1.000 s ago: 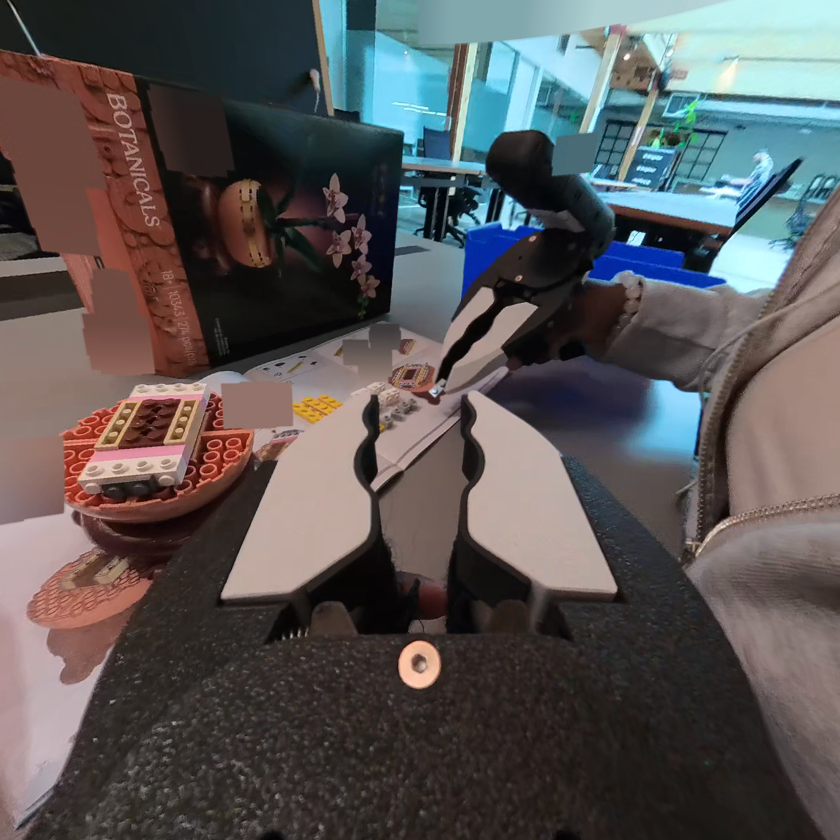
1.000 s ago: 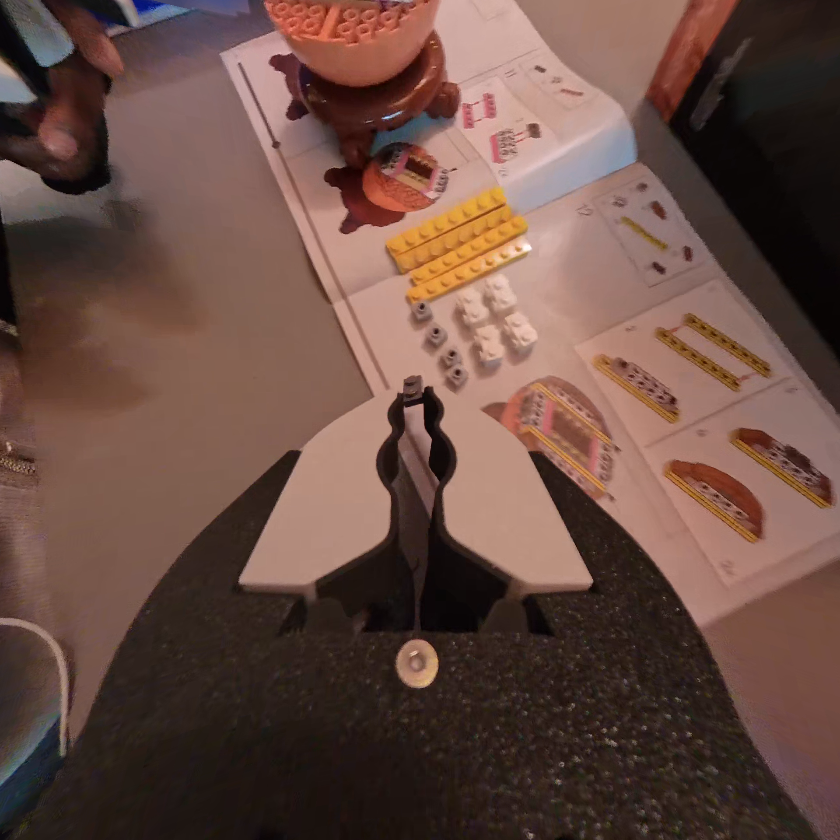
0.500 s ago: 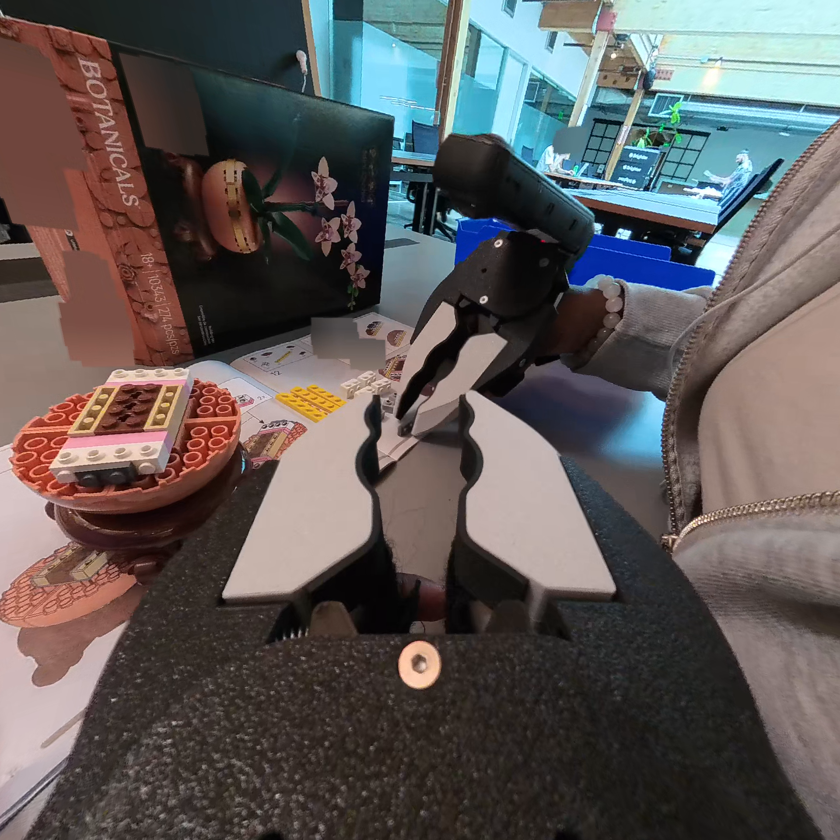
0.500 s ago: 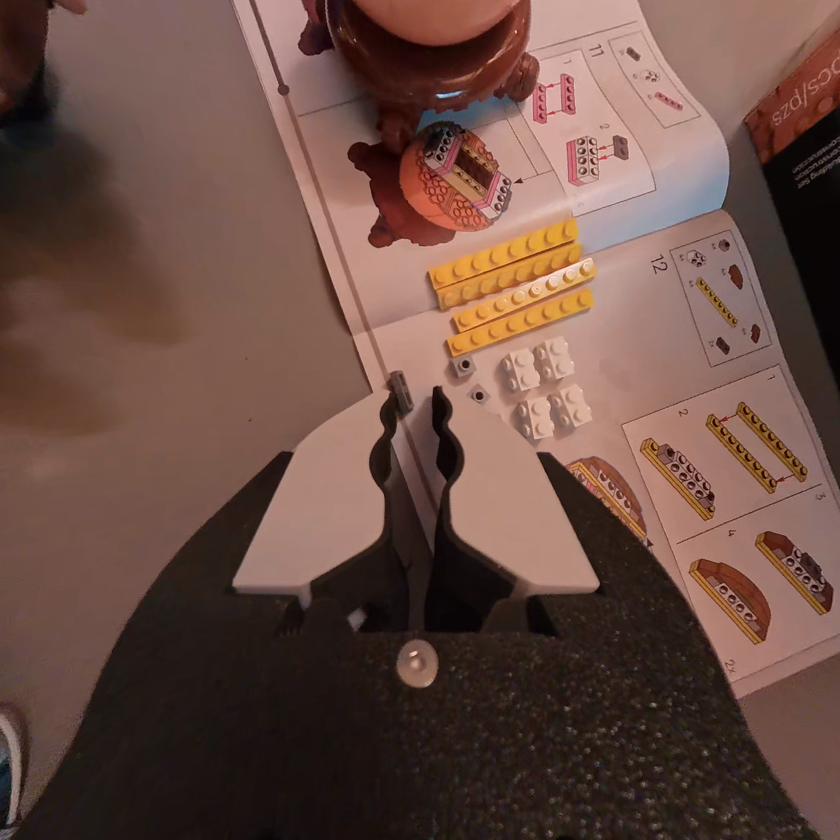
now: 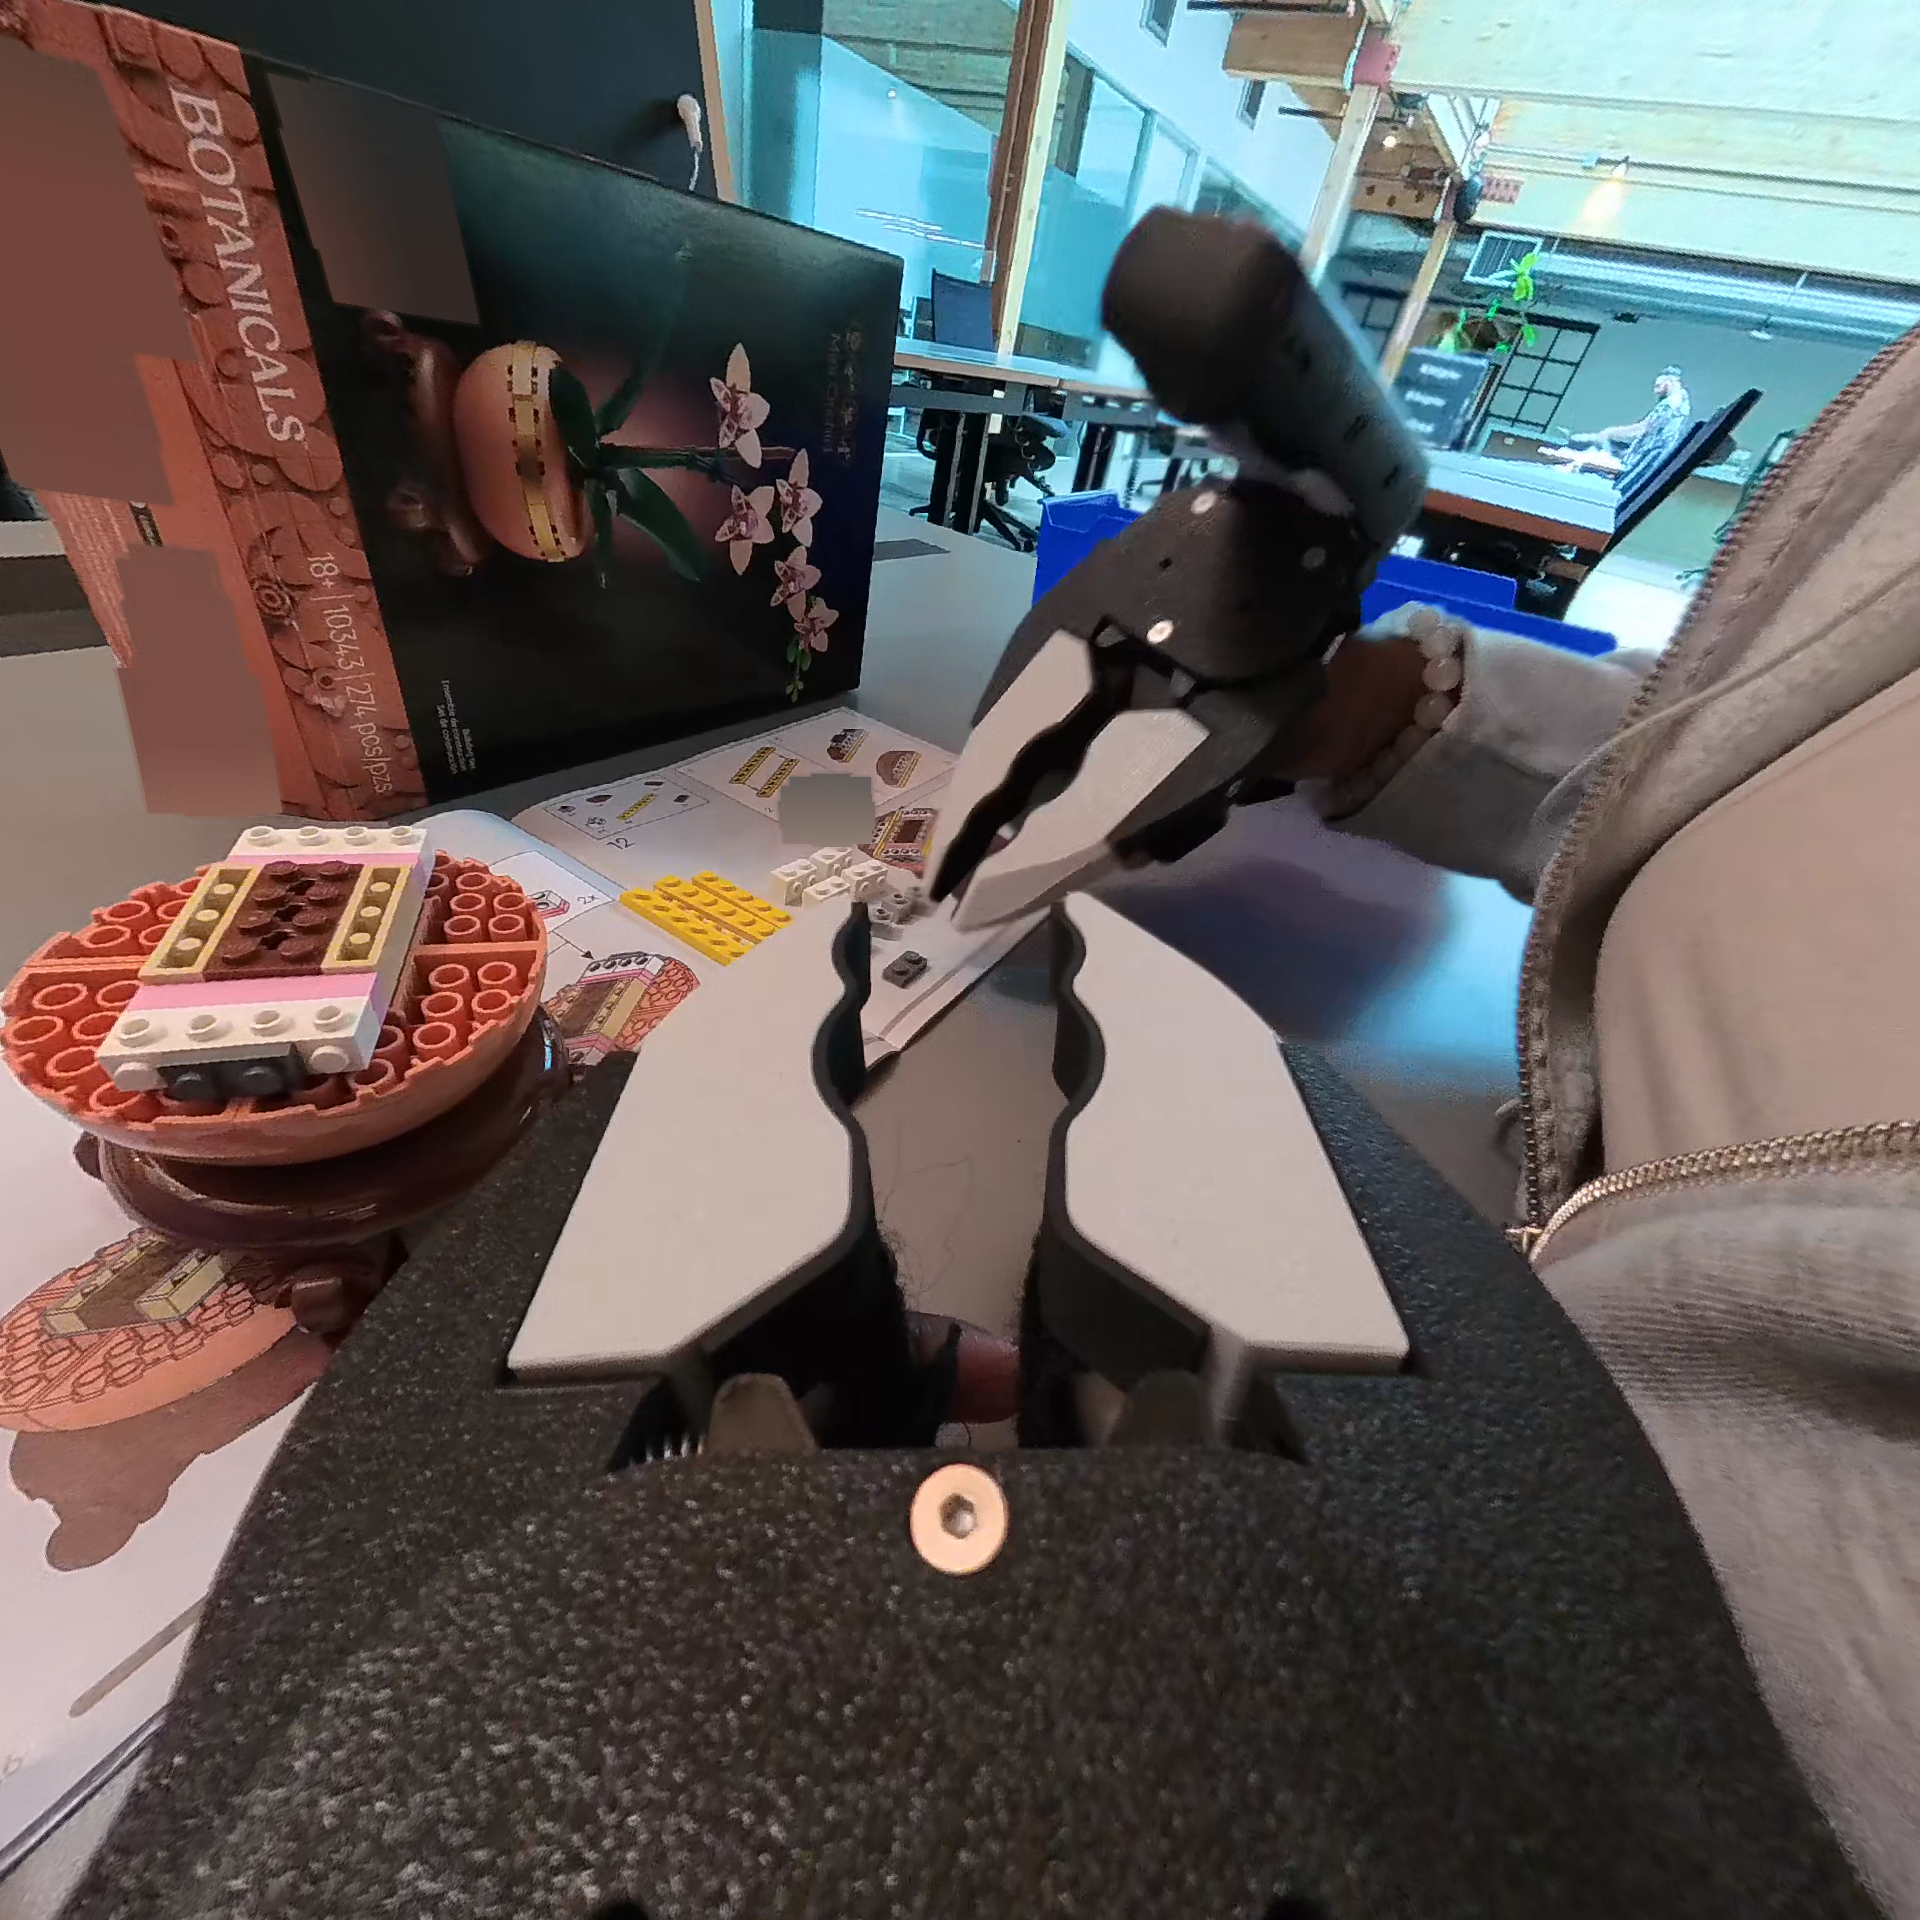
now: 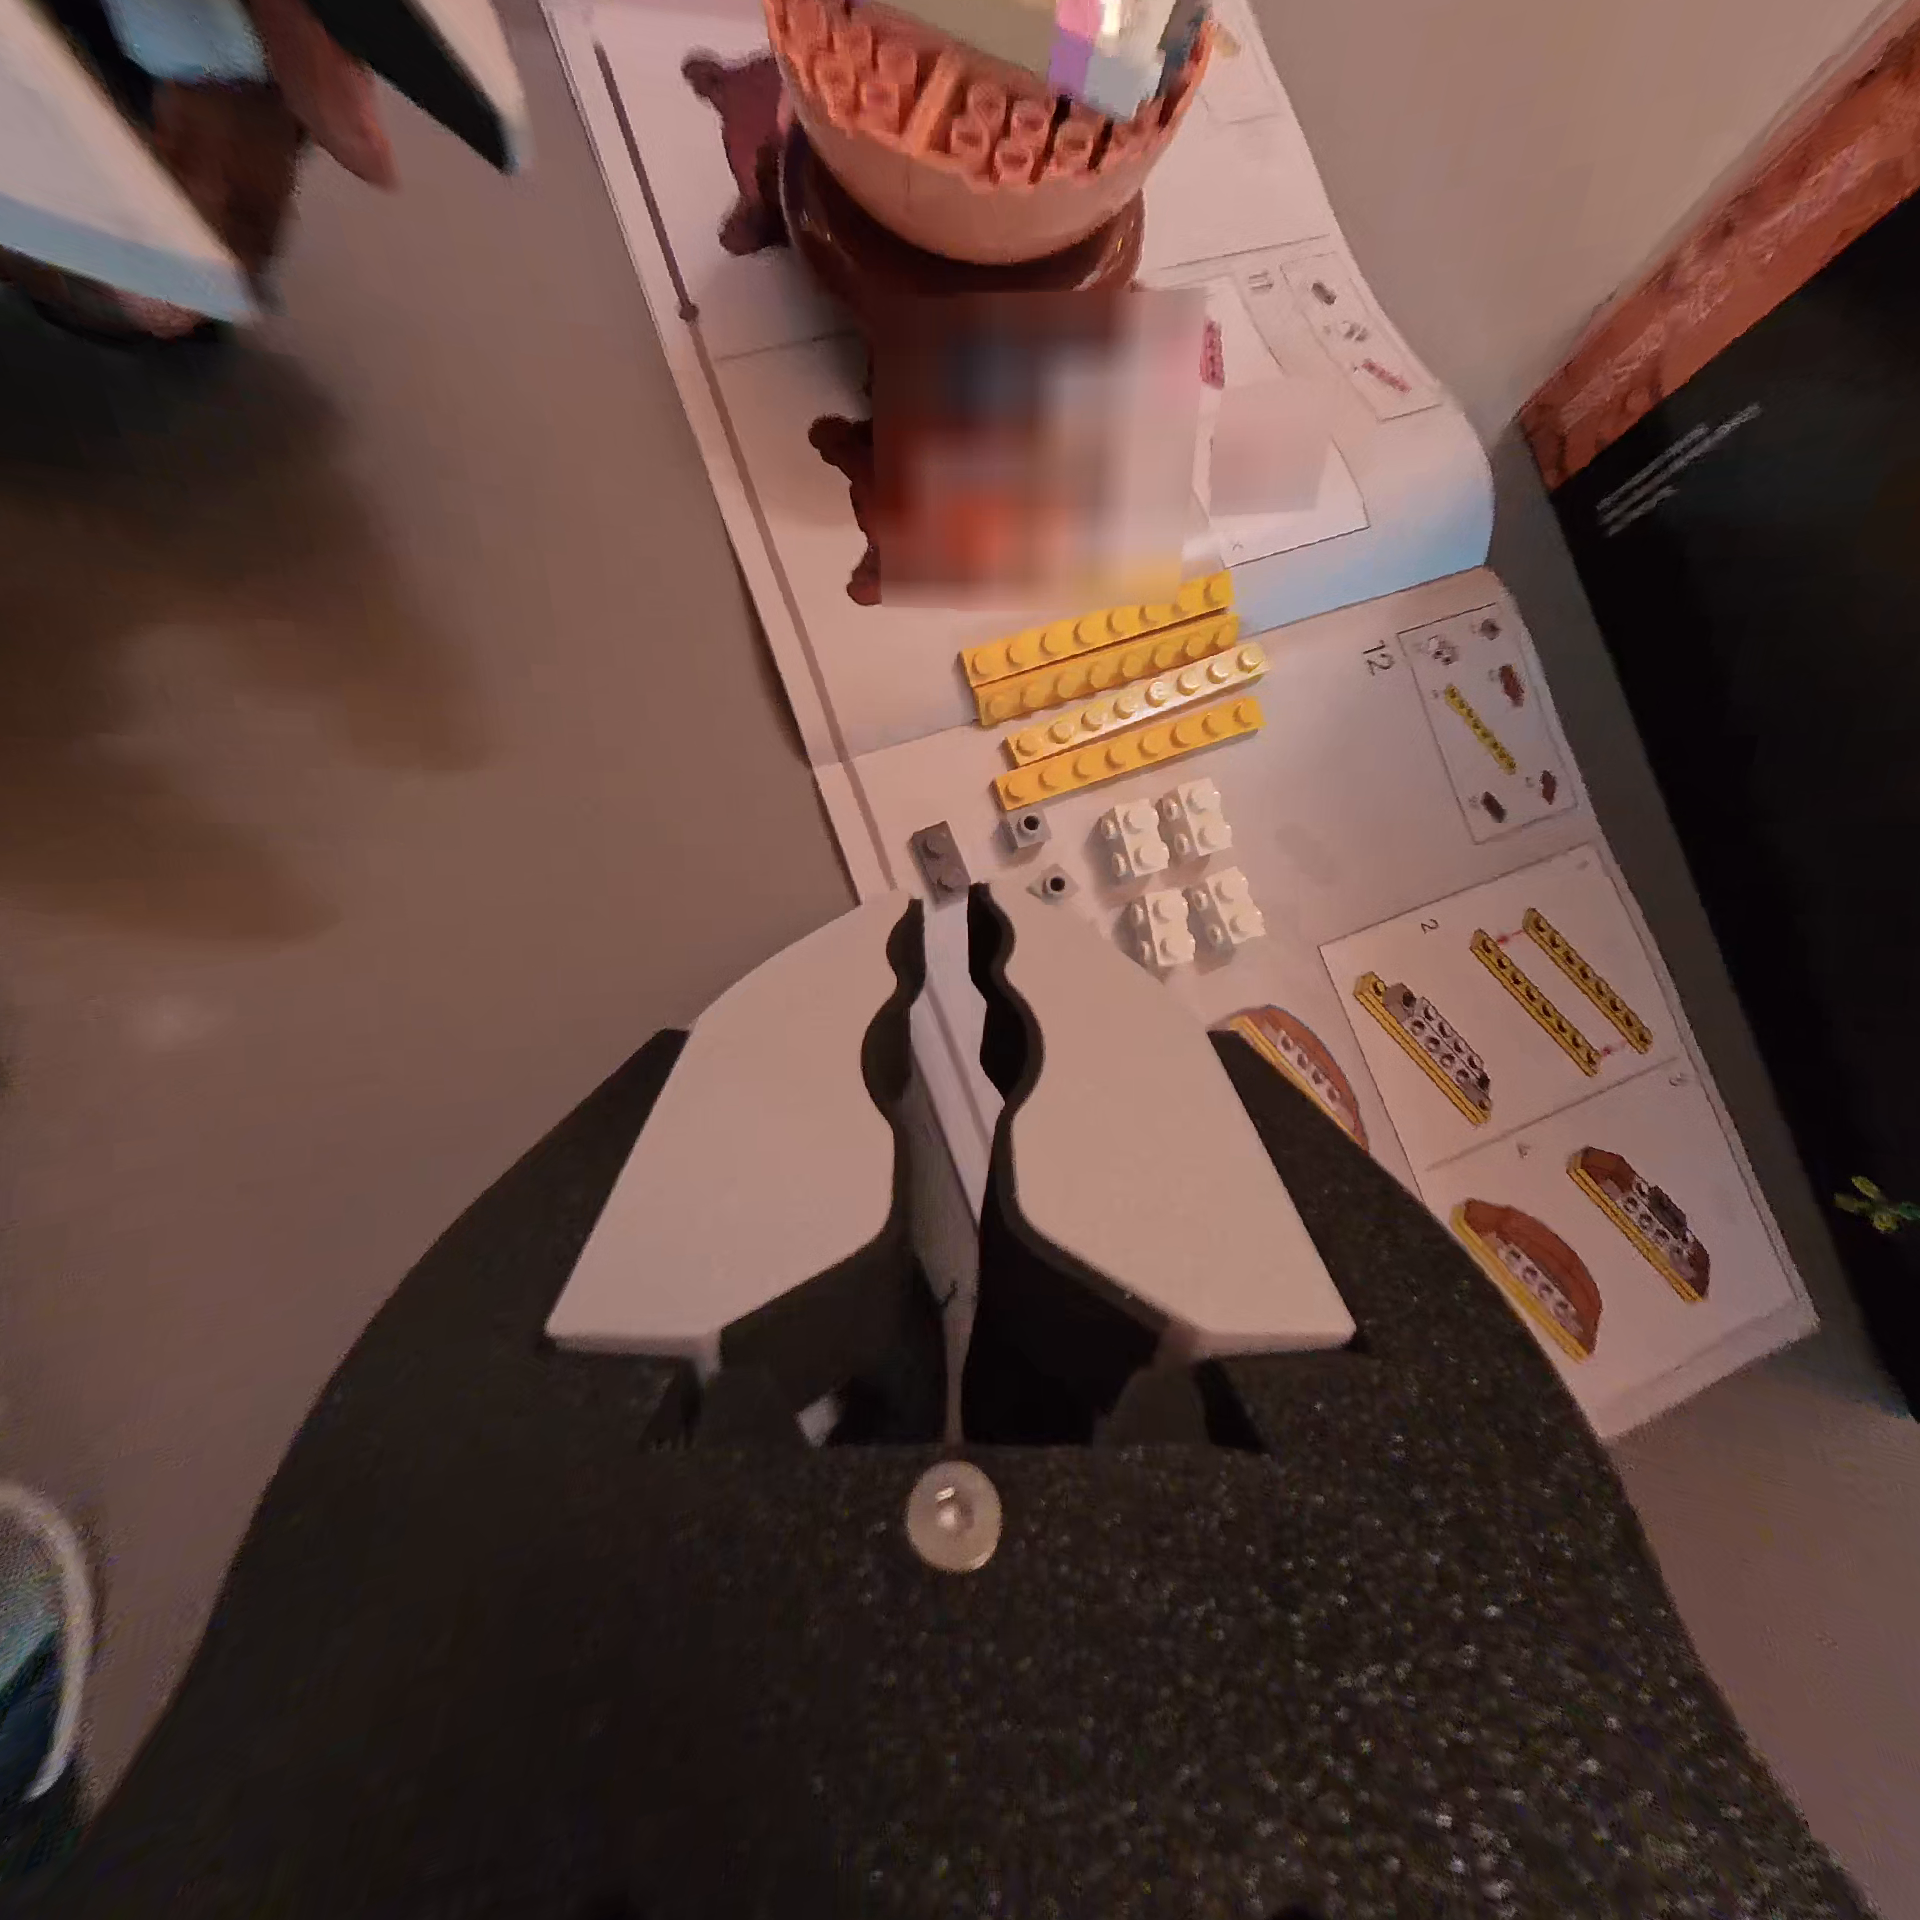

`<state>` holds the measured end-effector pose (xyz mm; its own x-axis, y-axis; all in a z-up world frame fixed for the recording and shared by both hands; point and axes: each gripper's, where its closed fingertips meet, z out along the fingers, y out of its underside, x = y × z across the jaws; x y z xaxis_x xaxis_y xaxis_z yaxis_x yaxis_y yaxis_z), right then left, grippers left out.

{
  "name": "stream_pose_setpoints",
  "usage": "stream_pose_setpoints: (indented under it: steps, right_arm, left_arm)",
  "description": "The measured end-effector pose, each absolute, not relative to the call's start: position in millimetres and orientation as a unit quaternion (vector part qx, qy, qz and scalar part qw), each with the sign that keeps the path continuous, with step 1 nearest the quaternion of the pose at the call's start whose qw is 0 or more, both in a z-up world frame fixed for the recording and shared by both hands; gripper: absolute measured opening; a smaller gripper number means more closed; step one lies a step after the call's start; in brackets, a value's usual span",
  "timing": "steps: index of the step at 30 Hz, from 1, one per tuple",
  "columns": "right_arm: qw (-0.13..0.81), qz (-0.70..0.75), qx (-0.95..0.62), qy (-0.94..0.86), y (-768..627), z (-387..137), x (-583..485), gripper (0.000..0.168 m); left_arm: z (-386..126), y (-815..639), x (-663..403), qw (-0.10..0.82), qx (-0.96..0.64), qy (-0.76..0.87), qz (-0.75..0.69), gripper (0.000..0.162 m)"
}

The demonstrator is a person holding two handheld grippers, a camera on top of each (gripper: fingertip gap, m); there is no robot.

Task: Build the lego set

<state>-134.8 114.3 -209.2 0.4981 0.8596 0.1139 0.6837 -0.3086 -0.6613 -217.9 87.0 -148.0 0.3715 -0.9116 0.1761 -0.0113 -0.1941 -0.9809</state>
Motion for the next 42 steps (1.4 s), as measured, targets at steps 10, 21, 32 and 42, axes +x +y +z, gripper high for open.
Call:
stream_pose_setpoints:
  steps: [10, 21, 32, 42]
  right_arm:
    - [0.428, 0.02, -0.84, -0.334, 51.7, -57.7, 68.5, 0.018]
    - [0.203, 0.073, -0.924, -0.315, -15.4, -179.0, 193.4, 0.02]
    - [0.233, 0.171, -0.869, -0.401, -10.3, -215.9, 144.7, 0.014]
    - [0.268, 0.088, -0.915, -0.288, 32.0, -226.7, 157.4, 0.01]
  left_arm:
    - [-160.6, 87.2, -210.1, 0.498, -0.666, 0.382, -0.403, 0.025]
    - [-171.0, 81.9, -202.1, 0.443, -0.677, 0.408, -0.423, 0.034]
    - [-182.1, 98.1, -205.4, 0.424, -0.725, 0.366, -0.401, 0.032]
    - [-184.6, 100.7, -206.1, 0.428, -0.733, 0.363, -0.385, 0.03]
